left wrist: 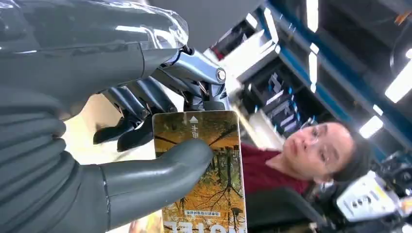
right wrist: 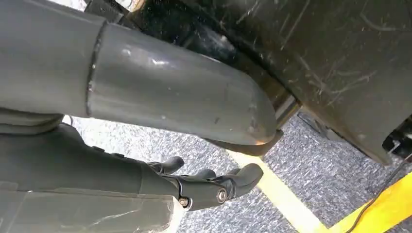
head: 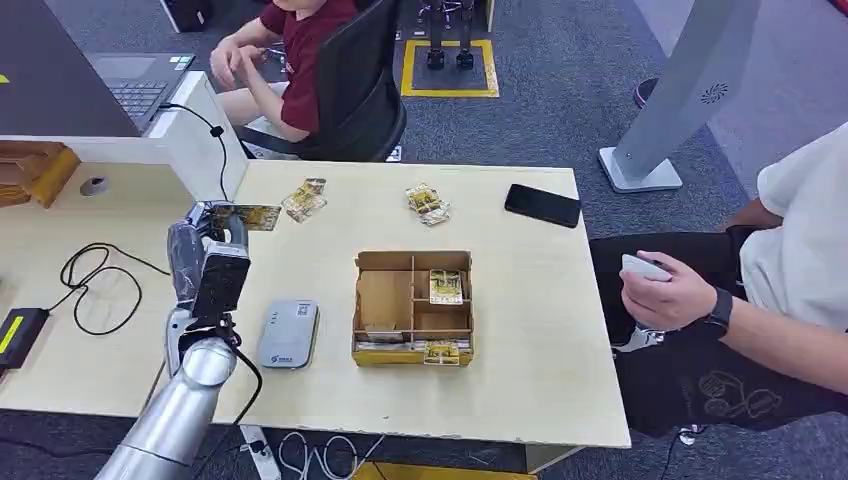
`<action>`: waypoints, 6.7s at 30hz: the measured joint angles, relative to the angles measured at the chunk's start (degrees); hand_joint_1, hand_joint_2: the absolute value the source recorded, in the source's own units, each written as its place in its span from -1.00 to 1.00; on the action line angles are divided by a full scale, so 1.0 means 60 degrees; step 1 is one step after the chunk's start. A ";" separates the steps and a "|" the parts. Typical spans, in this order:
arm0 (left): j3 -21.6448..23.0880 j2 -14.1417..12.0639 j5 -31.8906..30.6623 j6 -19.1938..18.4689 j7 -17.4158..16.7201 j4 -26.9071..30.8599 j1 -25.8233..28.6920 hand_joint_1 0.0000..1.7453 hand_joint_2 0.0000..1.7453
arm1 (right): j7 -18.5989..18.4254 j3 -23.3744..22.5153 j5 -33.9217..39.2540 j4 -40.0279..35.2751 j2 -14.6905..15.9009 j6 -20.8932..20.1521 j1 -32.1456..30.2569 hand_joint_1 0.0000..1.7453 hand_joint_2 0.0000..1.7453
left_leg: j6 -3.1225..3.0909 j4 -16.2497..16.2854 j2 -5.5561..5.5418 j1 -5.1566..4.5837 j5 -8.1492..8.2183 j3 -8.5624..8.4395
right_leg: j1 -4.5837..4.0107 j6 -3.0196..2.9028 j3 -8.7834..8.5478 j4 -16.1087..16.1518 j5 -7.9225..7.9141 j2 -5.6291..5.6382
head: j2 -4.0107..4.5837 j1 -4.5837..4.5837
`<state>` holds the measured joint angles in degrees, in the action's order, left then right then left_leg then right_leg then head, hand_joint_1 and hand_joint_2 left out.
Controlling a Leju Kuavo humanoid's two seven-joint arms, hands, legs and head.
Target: Pass the card to the sensor for recognition and then transmit it.
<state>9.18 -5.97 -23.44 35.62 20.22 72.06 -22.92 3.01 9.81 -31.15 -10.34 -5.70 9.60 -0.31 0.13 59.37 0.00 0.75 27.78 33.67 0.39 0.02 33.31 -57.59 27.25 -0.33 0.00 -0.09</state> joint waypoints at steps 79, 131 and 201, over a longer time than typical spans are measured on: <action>0.4083 -0.2186 -0.6106 -0.0029 -0.0072 0.4001 0.3952 -1.00 1.00 | 0.0317 0.0113 0.0783 -0.0058 0.0007 0.0335 -0.0183 -1.00 -1.00 | 0.0025 -0.0013 0.0025 0.0000 0.0022 -0.0011 | 0.0000 -0.0007 0.0006 -0.0003 0.0023 0.0034 | 0.0000 0.0000; 0.3763 -0.0433 -0.7583 0.0438 -0.2962 0.0131 0.2276 -1.00 1.00 | 0.0069 0.0295 0.0605 -0.0091 0.0007 0.0200 -0.0160 -1.00 -1.00 | 0.0025 -0.0012 0.0020 -0.0001 0.0022 -0.0015 | 0.0001 -0.0007 0.0003 -0.0003 0.0022 0.0033 | 0.0000 0.0000; 0.4029 0.0623 -0.6830 0.0369 -0.2383 -0.1314 0.1738 -1.00 1.00 | -0.0029 0.0597 0.0488 -0.0153 0.0011 0.0062 -0.0085 -1.00 -1.00 | 0.0025 -0.0012 0.0019 -0.0001 0.0022 -0.0016 | 0.0001 -0.0007 0.0002 -0.0003 0.0021 0.0034 | 0.0000 0.0000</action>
<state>33.35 -2.23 -64.41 37.83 5.92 64.17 -12.49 2.84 13.40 -28.22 -11.26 -5.64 9.97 -0.83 0.28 59.30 0.12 0.75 27.91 33.57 0.39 -0.02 33.32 -57.61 27.37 -0.13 0.00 -0.09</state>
